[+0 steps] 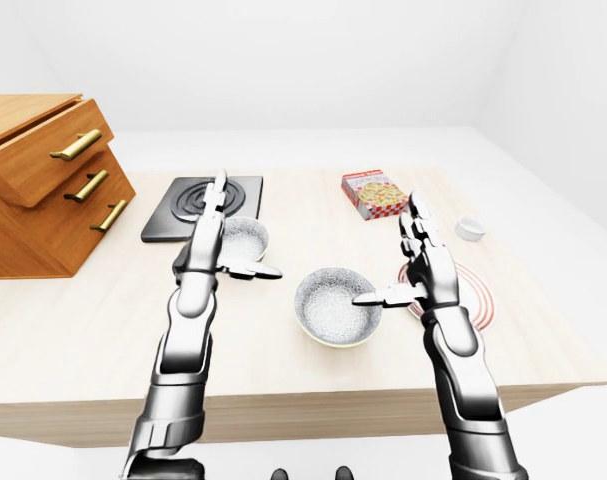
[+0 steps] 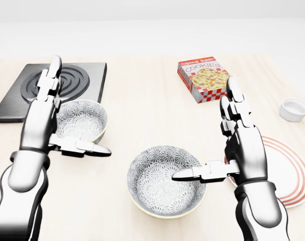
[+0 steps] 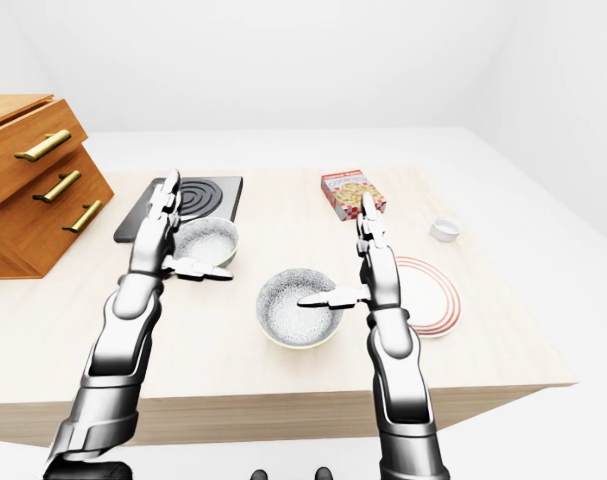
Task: Pick the akita bowl from table center and place it on the plate.
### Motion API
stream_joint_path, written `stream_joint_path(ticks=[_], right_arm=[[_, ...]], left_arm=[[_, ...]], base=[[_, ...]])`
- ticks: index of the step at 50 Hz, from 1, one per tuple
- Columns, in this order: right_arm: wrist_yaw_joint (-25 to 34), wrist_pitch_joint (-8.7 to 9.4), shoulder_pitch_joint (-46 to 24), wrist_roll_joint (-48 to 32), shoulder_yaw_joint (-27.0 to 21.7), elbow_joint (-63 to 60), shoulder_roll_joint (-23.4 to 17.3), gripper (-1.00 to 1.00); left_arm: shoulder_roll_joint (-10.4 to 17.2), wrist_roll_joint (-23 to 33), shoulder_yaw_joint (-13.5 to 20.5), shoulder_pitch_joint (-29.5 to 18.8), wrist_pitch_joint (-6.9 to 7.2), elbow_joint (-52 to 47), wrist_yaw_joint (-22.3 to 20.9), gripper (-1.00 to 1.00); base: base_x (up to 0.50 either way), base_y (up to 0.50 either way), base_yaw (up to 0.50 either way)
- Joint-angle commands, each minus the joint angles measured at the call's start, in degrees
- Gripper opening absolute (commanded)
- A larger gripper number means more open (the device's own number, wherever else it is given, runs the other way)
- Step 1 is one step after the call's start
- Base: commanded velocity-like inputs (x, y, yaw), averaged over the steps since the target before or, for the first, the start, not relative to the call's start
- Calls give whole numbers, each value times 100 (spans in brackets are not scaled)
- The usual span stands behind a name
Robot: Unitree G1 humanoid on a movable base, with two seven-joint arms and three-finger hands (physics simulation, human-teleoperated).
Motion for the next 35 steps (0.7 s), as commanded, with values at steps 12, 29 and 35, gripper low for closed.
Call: stream_joint_path(ticks=[12, 29, 35], right_arm=[[-24, 0, -37, 15, -75, -9, -27, 100], [-73, 0, -119, 16, -40, 114, -22, 100], [-80, 0, -123, 28, -39, 165, -21, 100]], left_arm=[[519, 3262, -438, -2109, -35, 4870, 220, 100], [585, 4206, -665, -3289, -413, 7418, 1358, 100], [486, 4618, -778, -3290, -497, 7561, 1430, 100]], base=[[0, 0, 0], [0, 0, 0], [0, 0, 0]])
